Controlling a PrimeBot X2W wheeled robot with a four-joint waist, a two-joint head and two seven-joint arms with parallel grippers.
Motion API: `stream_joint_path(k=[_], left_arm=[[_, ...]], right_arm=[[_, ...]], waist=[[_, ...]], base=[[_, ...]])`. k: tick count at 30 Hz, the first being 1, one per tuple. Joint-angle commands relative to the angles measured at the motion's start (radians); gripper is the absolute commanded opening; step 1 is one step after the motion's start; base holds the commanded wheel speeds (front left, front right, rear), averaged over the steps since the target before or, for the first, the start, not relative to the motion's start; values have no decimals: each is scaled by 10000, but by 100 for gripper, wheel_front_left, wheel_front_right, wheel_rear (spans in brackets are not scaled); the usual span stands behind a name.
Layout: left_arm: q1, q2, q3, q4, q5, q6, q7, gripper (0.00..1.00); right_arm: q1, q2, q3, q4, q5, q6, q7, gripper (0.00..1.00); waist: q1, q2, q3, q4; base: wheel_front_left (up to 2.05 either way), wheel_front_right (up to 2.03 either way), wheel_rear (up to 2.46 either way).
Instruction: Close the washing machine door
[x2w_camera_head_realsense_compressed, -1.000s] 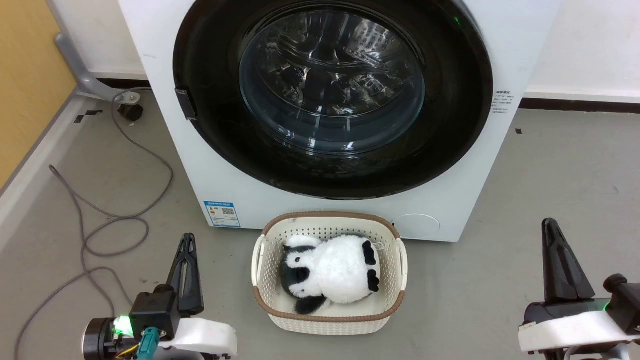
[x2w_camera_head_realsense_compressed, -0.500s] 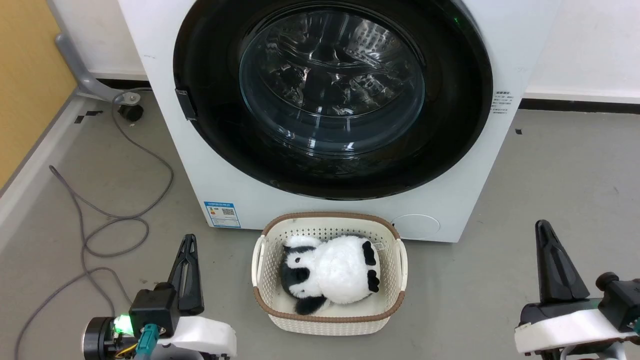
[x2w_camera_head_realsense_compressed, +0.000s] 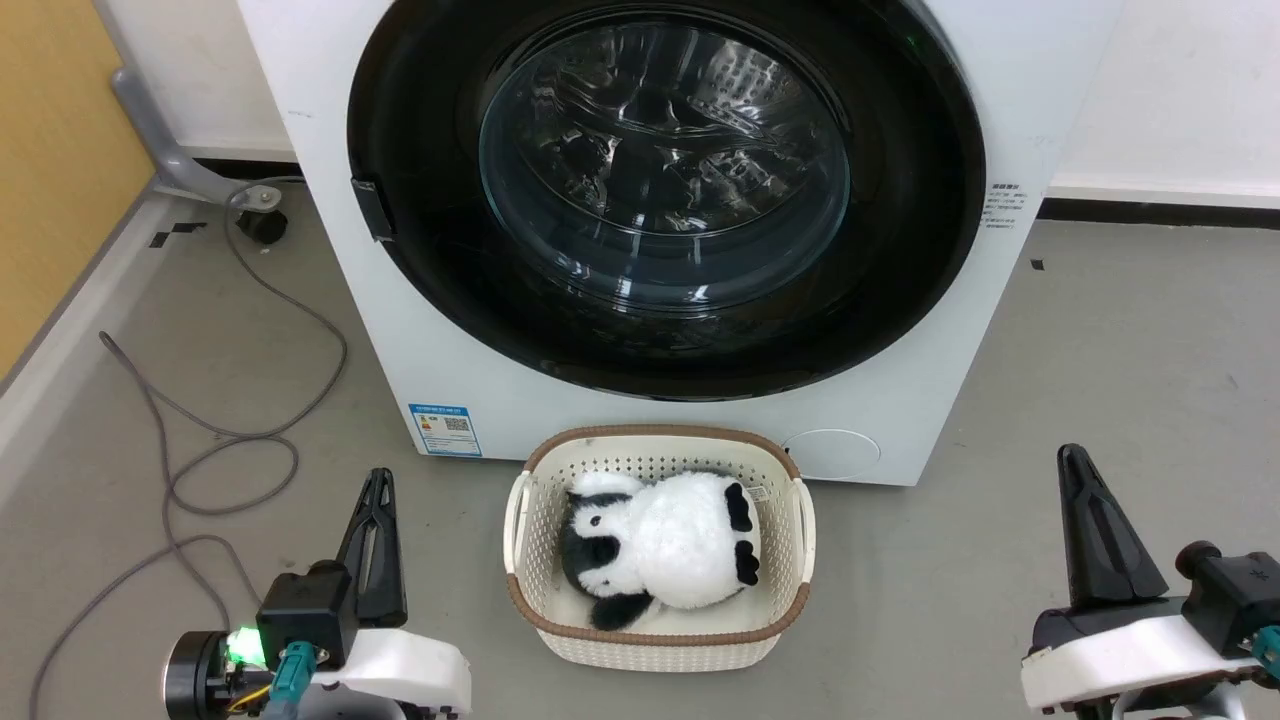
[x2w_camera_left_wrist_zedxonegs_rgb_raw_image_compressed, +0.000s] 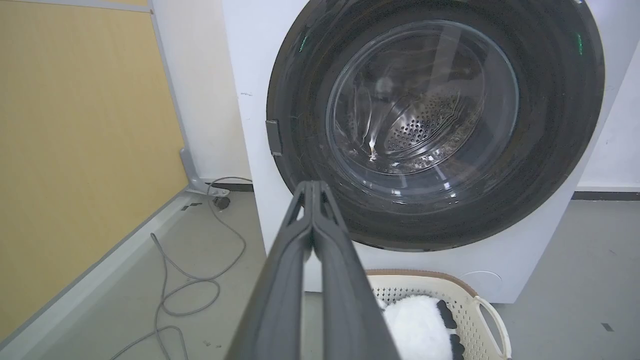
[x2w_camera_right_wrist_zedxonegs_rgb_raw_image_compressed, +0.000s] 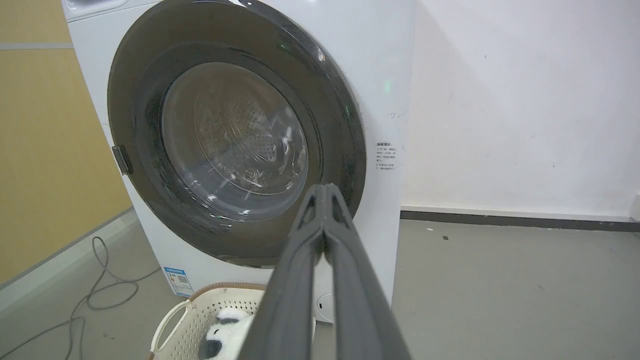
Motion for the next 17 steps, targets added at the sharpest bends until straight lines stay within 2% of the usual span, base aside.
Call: stream_joint_path(k=[1, 17], left_arm=[[44, 7, 43, -38, 75, -78, 70, 0], [64, 6, 134, -115, 115, -268, 438, 0]], right_arm=[[41, 15, 35, -14, -131, -2, 67, 0], [60, 23, 160, -22, -357, -3, 436, 0]], waist=[[0, -1, -2, 3], [0, -1, -20, 28]], base=[[0, 0, 0], [0, 0, 0]])
